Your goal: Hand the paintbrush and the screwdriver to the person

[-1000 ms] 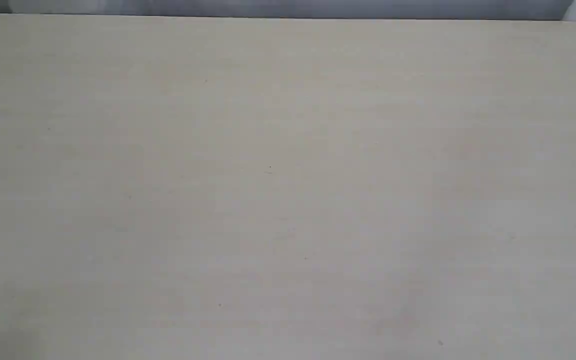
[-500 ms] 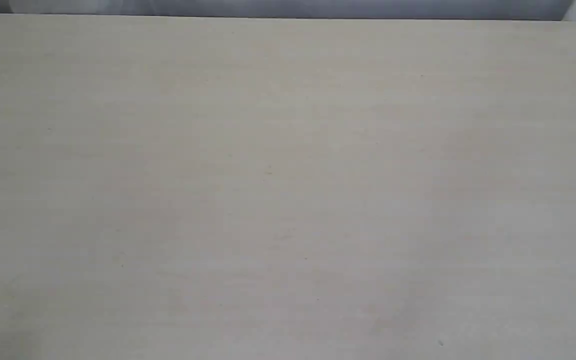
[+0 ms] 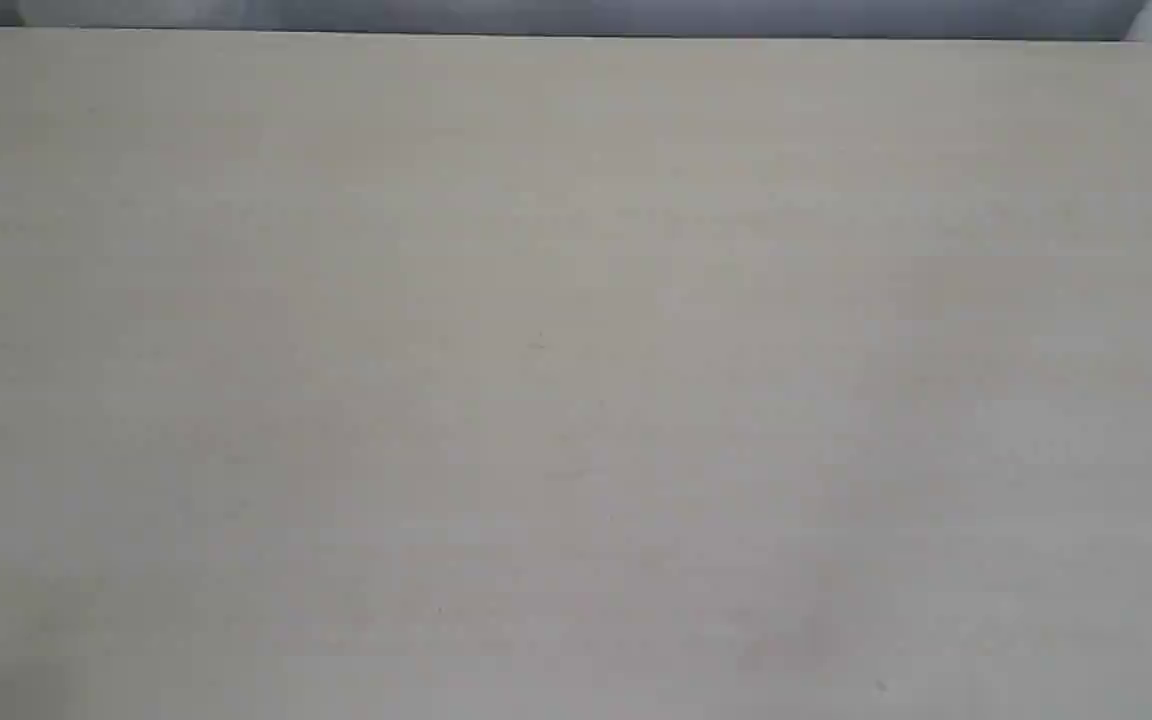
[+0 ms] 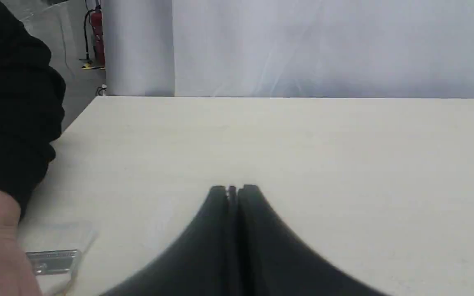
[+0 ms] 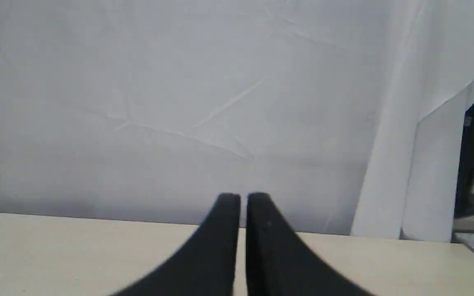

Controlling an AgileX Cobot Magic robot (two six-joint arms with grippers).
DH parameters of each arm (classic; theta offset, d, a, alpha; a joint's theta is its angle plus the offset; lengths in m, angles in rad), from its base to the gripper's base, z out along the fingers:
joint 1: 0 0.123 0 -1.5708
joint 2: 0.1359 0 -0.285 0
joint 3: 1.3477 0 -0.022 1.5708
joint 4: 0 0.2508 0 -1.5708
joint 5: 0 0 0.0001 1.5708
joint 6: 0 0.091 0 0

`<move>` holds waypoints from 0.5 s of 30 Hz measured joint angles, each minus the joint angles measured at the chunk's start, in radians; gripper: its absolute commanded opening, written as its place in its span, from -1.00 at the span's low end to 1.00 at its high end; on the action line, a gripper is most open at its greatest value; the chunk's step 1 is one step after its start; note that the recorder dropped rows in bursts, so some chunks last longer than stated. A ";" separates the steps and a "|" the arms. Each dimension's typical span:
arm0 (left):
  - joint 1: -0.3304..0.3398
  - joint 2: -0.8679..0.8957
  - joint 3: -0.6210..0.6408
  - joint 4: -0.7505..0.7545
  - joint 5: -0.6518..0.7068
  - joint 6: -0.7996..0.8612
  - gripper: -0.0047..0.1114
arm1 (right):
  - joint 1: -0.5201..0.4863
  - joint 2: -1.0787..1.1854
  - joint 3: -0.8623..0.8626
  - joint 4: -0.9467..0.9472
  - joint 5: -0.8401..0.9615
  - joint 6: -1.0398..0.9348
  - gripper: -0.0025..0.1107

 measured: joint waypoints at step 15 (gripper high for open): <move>0.000 0.000 0.000 0.000 0.000 0.000 -0.92 | 0.000 0.000 0.000 0.309 0.073 -0.335 -0.88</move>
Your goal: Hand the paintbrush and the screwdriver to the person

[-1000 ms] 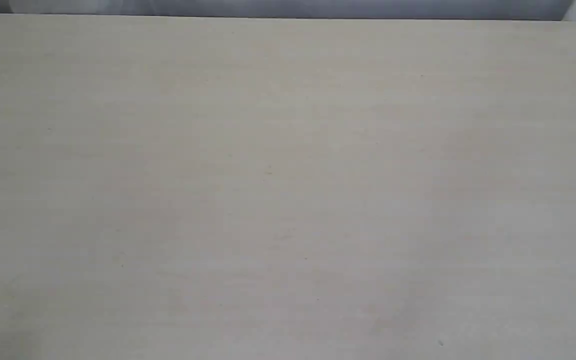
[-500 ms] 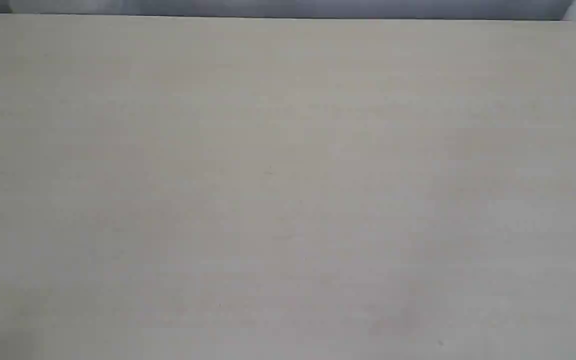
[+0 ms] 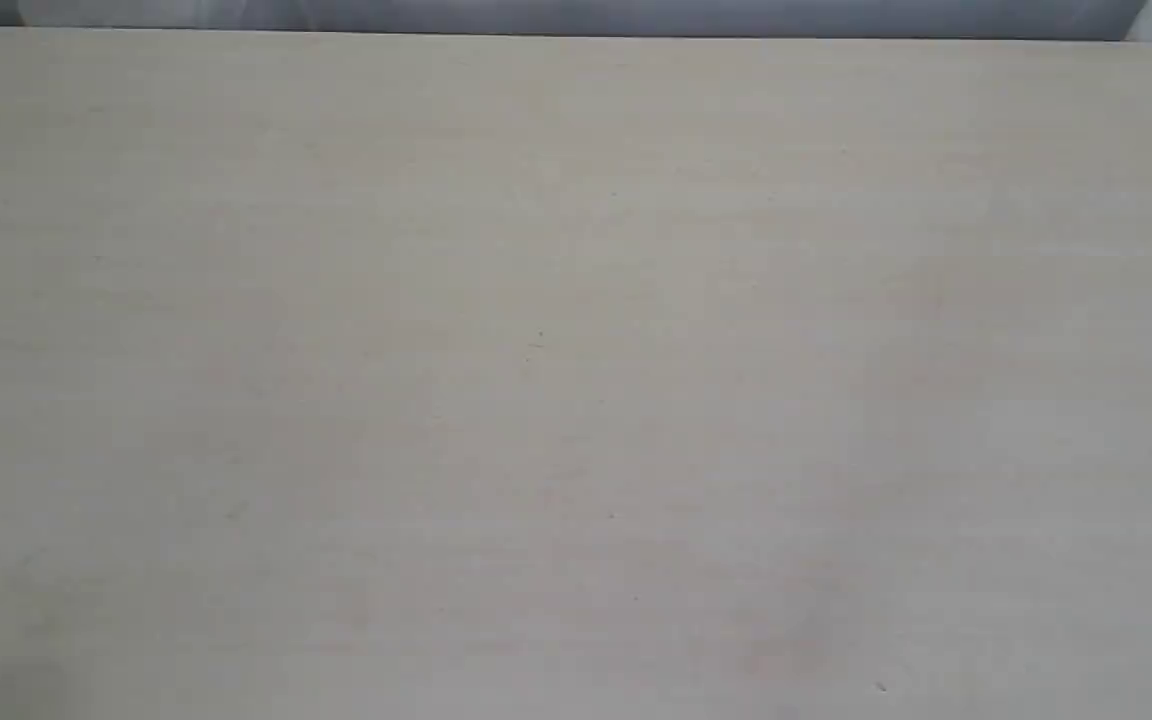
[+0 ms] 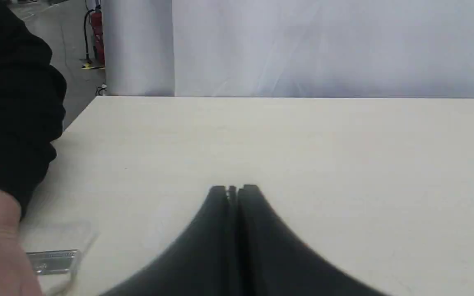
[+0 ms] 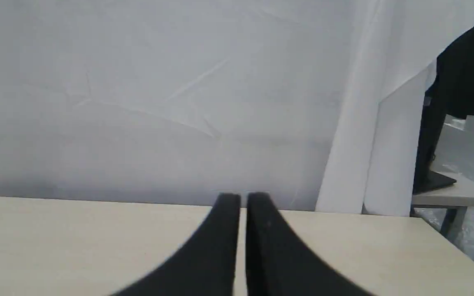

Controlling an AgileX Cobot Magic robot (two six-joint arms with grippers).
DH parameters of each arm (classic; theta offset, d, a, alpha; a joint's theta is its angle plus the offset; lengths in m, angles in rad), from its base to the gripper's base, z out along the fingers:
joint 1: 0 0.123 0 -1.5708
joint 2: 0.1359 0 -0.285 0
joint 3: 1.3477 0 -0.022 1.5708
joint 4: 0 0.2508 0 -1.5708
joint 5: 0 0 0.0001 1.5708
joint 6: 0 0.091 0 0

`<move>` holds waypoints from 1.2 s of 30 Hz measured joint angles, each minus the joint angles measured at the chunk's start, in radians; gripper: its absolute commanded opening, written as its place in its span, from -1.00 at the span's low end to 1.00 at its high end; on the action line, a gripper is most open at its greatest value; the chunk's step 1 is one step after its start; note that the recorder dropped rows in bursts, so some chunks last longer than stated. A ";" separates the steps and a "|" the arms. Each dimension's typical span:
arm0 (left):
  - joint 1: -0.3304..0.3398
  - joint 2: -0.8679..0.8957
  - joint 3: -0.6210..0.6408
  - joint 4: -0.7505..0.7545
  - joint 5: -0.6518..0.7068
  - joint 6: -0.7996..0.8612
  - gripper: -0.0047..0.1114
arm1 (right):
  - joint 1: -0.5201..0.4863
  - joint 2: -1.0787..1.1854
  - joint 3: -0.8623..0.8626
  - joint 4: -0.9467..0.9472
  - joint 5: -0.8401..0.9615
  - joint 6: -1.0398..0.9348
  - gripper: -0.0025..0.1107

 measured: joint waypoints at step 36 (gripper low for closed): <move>0.000 0.000 0.000 0.000 0.000 0.000 -0.92 | 0.091 -0.003 0.000 0.116 0.093 -0.105 -0.88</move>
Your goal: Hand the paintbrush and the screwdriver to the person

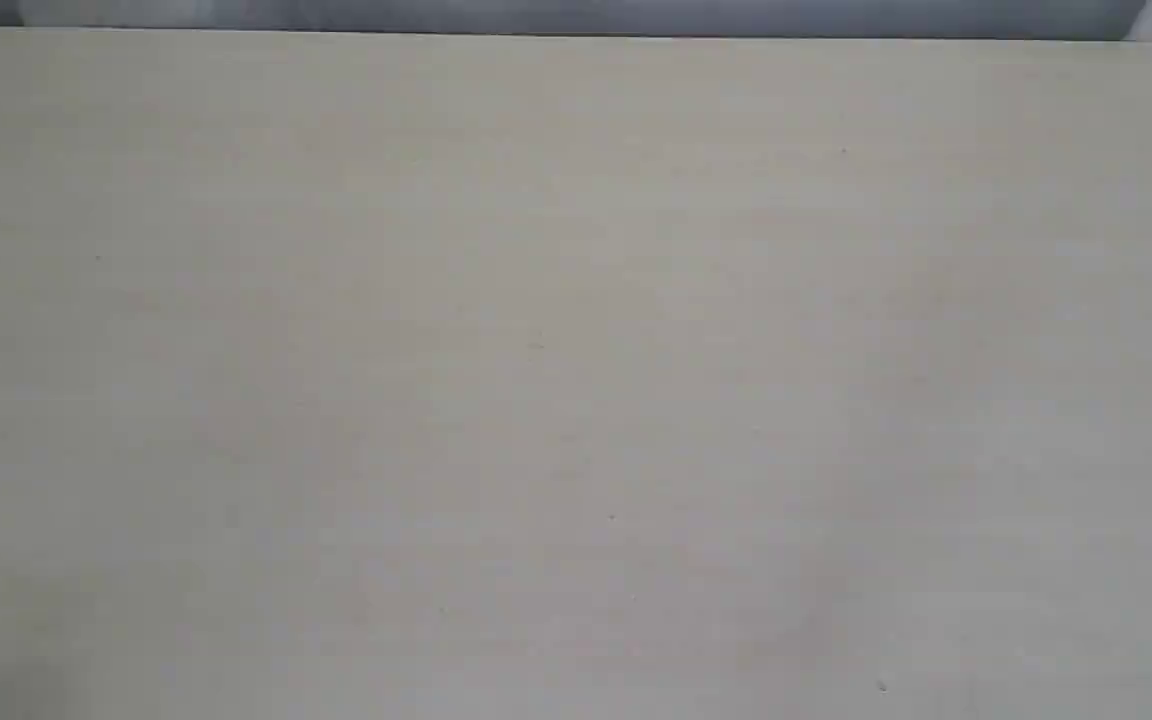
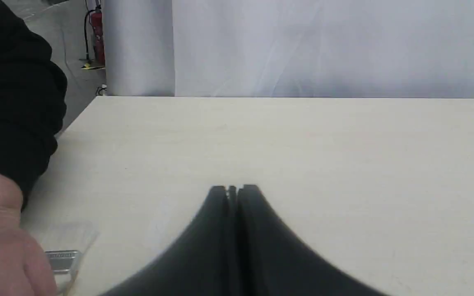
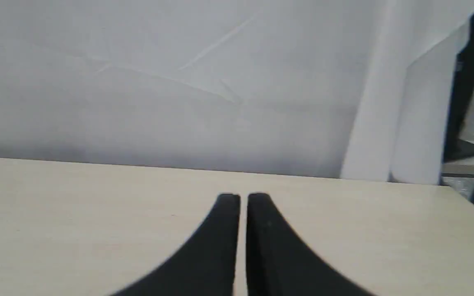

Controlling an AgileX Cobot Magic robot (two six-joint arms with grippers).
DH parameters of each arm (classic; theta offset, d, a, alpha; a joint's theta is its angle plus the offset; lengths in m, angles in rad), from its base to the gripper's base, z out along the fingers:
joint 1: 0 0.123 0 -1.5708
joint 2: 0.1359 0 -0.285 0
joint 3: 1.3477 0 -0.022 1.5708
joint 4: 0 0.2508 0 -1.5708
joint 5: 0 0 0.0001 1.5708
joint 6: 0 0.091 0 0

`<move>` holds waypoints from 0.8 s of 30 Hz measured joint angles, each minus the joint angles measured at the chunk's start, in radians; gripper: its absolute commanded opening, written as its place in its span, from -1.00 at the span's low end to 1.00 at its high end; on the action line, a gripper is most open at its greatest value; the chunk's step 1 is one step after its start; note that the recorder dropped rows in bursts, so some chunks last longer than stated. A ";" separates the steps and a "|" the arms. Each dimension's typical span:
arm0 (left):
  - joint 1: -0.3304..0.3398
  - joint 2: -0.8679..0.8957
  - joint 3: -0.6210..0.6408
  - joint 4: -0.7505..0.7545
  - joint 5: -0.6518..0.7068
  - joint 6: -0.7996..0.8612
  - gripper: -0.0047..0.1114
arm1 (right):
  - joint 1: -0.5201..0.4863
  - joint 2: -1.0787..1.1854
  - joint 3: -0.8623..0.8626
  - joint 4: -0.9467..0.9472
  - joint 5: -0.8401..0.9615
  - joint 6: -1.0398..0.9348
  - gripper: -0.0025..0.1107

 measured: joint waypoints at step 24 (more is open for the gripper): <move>0.000 0.000 0.000 0.000 0.000 0.000 -0.92 | 0.098 0.004 0.000 0.000 0.008 0.000 -0.88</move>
